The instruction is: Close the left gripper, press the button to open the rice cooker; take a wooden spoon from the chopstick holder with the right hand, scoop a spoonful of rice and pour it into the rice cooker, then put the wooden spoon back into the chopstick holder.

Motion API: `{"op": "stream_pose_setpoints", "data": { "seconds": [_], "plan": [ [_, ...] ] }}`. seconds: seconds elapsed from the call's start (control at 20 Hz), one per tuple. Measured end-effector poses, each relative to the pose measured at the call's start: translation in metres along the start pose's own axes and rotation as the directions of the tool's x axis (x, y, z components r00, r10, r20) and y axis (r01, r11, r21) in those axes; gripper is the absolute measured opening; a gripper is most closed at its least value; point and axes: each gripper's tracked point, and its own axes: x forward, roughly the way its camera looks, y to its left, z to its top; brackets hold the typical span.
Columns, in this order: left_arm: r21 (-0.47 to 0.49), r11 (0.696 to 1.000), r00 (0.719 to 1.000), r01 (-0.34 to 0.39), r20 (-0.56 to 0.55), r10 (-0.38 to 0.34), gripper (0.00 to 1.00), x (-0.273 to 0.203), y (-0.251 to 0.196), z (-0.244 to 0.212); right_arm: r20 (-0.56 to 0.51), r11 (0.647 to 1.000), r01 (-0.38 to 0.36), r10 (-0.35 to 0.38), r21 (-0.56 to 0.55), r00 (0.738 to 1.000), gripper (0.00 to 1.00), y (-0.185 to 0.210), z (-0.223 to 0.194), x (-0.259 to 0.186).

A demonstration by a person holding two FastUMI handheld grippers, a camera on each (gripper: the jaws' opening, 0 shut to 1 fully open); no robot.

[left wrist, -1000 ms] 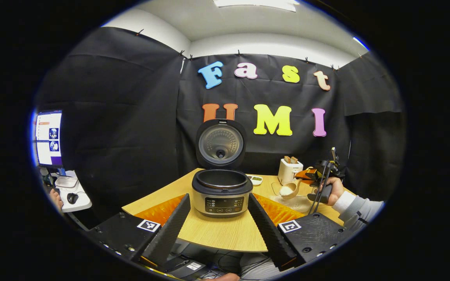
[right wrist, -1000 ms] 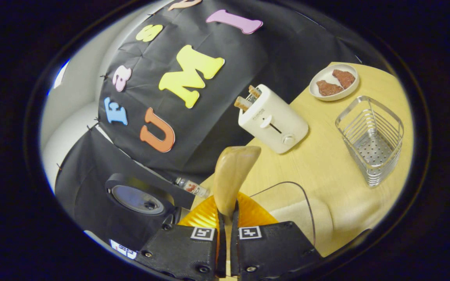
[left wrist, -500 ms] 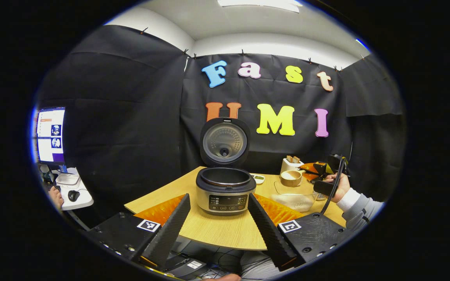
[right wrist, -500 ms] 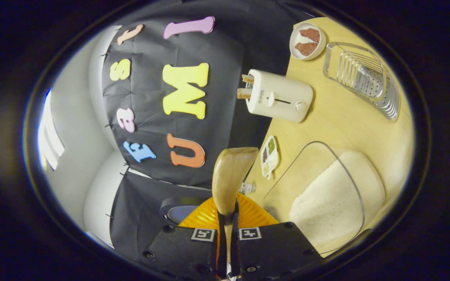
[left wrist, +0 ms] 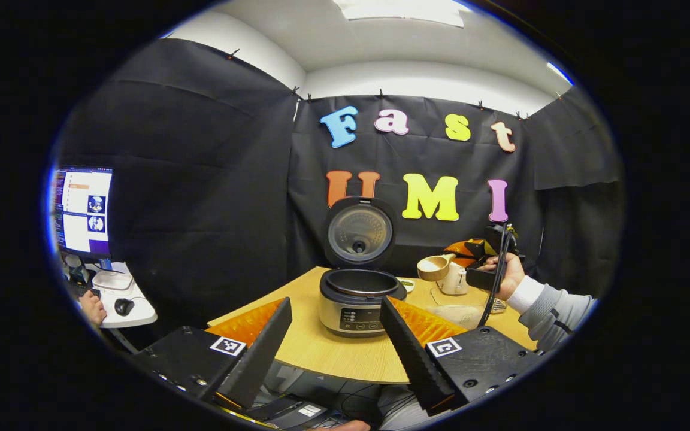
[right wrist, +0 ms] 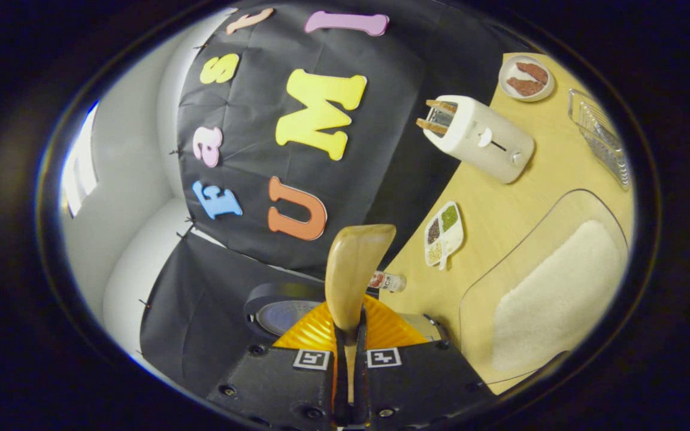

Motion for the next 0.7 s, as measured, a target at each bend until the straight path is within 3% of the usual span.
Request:
{"op": "stream_pose_setpoints", "data": {
  "seconds": [0.2, 0.35, 0.5, 0.7],
  "plan": [
    [-0.010, 1.000, 1.000, -0.005, -0.017, 0.005, 0.95, -0.002, 0.012, -0.004, -0.024, 0.989, 0.042, -0.046, -0.143, 0.999, 0.09, 0.019, -0.025, 0.034],
    [0.000, 1.000, 0.999, -0.030, -0.040, 0.030, 0.95, -0.002, 0.024, -0.012, -0.033, 0.944, 0.089, -0.104, -0.318, 0.994, 0.09, 0.020, -0.047, 0.055],
    [-0.009, 1.000, 0.998, -0.023, -0.057, 0.022, 0.95, -0.002, 0.024, -0.023, -0.034, 0.864, 0.094, -0.127, -0.495, 0.991, 0.09, 0.037, -0.065, 0.072],
    [0.010, 1.000, 0.996, -0.020, -0.089, 0.021, 0.95, 0.002, 0.026, -0.034, 0.000, 0.727, 0.092, -0.126, -0.680, 0.992, 0.10, 0.065, -0.083, 0.078]
  ]
}}
